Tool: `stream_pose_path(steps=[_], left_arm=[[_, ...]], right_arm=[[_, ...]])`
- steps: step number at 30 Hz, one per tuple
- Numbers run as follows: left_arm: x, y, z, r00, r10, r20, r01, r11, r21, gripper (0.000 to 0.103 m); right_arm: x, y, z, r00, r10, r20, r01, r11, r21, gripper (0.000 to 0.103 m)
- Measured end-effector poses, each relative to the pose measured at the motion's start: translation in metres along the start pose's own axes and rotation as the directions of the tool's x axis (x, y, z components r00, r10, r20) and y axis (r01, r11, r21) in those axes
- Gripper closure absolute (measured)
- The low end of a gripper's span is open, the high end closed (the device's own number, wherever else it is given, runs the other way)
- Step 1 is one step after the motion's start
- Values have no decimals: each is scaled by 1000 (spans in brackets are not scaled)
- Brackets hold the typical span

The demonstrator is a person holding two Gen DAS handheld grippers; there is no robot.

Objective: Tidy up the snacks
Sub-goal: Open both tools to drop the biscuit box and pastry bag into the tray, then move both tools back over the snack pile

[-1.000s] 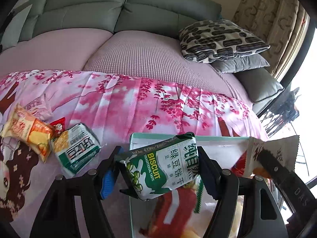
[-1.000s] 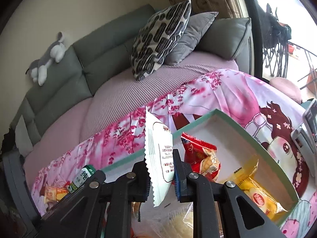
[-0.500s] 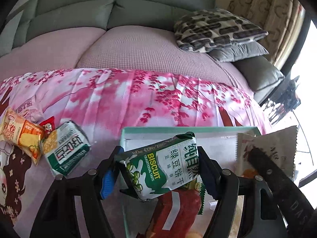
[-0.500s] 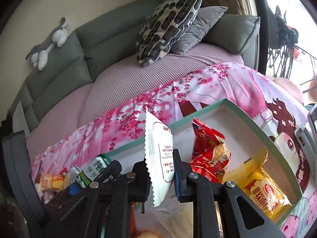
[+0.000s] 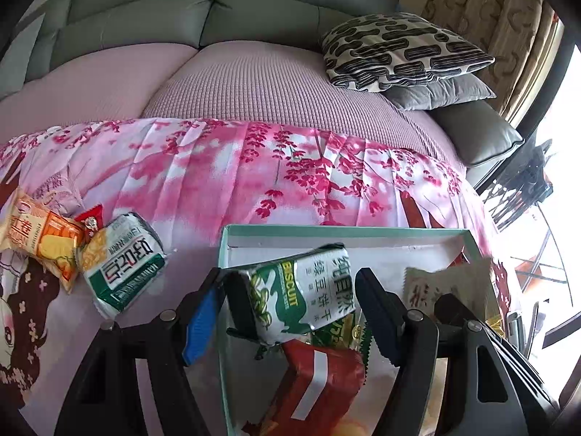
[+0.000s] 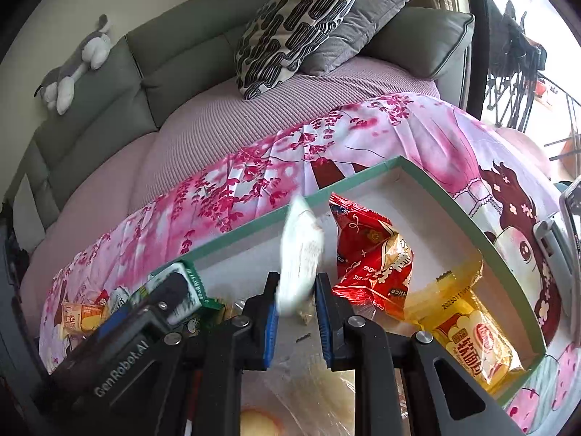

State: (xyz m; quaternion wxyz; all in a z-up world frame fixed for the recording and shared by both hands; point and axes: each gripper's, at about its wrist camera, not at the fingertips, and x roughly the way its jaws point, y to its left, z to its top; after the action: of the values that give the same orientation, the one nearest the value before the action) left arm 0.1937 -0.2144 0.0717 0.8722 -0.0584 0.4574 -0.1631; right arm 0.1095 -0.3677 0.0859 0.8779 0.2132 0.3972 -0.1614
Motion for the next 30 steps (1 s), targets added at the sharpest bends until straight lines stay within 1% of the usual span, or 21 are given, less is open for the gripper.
stream_pose_path(steps=[2, 5, 10, 12, 13, 14, 15, 16, 18, 19, 20, 22, 24, 25, 26, 27, 30], left_arm=[[-5, 1, 1, 1000, 10, 13, -10, 1000, 0, 29], [-12, 5, 4, 1000, 5, 23, -5, 1000, -12, 29], [-23, 7, 7, 999, 16, 41, -15, 1000, -20, 29], [-28, 10, 8, 999, 23, 46, -22, 999, -24, 28], [-29, 11, 8, 998, 29, 47, -28, 999, -26, 28], [-30, 13, 8, 998, 39, 47, -37, 999, -27, 27], [-31, 14, 8, 998, 52, 46, -51, 998, -29, 24], [-31, 17, 8, 996, 80, 46, -78, 996, -32, 19], [-31, 21, 8, 991, 123, 53, -121, 992, -36, 14], [-31, 24, 8, 987, 149, 58, -147, 988, -37, 14], [-31, 27, 8, 985, 164, 59, -162, 986, -38, 14], [-29, 32, 7, 978, 202, 58, -200, 979, -41, 14], [-27, 36, 7, 973, 223, 57, -220, 974, -43, 12], [-27, 38, 7, 971, 230, 58, -228, 973, -46, 7], [-26, 40, 7, 969, 238, 58, -236, 971, -50, 4], [-26, 41, 7, 968, 245, 60, -242, 969, -53, 3], [-25, 44, 6, 959, 276, 63, -273, 961, -54, 2]], right_arm=[[-3, 0, 1, 1000, 4, -2, -4, 1000, 1, 82], [-7, 3, 2, 1000, 5, -4, -5, 1000, -9, 81], [-19, 7, 3, 1000, 2, 10, -2, 1000, -31, 81], [-20, 8, 3, 1000, -2, 10, 3, 999, -37, 78], [-19, 8, 3, 1000, -5, 4, 5, 999, -38, 70], [-18, 8, 2, 1000, -10, -5, 10, 999, -38, 55], [-16, 9, 2, 1000, -13, -14, 13, 999, -37, 47], [-14, 9, 1, 1000, -15, -21, 14, 999, -38, 40], [-12, 10, 0, 999, -18, -26, 17, 999, -45, 40], [-10, 11, -1, 999, -21, -33, 19, 999, -51, 36], [-8, 12, -2, 999, -26, -40, 23, 998, -56, 30], [-4, 13, -4, 998, -37, -56, 34, 997, -68, 26], [0, 13, -5, 997, -49, -65, 44, 996, -77, 23], [0, 13, -5, 996, -52, -66, 47, 996, -77, 19], [1, 12, -5, 996, -54, -66, 49, 996, -75, 16], [2, 11, -6, 996, -56, -67, 51, 996, -71, 14], [5, 8, -6, 996, -60, -72, 56, 997, -59, 4]])
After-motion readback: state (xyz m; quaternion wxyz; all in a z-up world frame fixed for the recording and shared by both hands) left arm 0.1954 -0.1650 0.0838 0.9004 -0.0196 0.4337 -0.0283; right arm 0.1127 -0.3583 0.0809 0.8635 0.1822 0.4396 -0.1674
